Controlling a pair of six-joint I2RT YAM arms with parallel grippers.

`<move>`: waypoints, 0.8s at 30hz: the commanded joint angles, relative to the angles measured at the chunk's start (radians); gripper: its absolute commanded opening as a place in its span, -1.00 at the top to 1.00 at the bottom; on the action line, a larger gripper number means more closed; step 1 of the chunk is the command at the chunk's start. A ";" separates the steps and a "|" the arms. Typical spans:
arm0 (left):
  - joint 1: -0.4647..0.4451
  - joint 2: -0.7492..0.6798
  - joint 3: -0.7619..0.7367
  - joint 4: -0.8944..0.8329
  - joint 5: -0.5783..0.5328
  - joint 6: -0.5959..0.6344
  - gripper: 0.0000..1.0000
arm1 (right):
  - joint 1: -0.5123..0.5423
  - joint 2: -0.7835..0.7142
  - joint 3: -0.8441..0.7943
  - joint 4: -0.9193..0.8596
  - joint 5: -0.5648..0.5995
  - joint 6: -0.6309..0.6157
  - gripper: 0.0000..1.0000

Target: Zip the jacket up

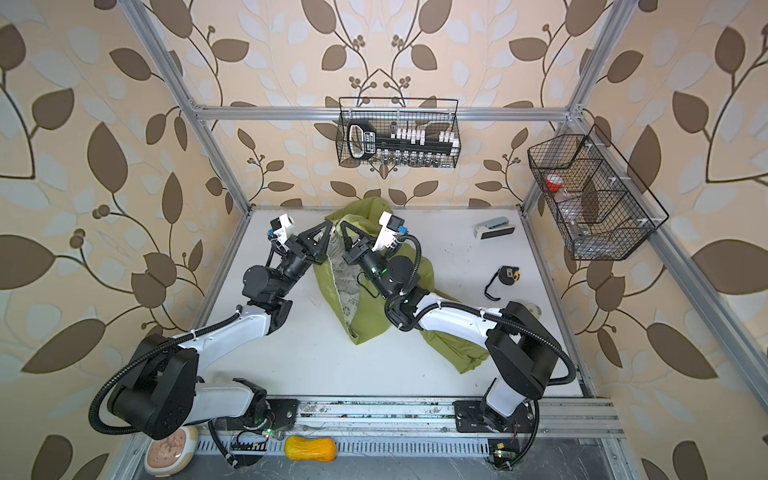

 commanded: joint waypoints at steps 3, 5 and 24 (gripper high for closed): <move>-0.010 0.000 0.007 0.061 0.045 -0.015 1.00 | 0.002 -0.051 0.014 -0.031 -0.065 -0.050 1.00; -0.010 -0.006 0.005 0.050 0.045 -0.010 1.00 | 0.001 -0.059 0.008 -0.044 -0.064 -0.061 1.00; -0.010 -0.011 -0.002 0.074 0.024 -0.017 1.00 | -0.056 0.003 -0.038 0.090 -0.147 0.138 1.00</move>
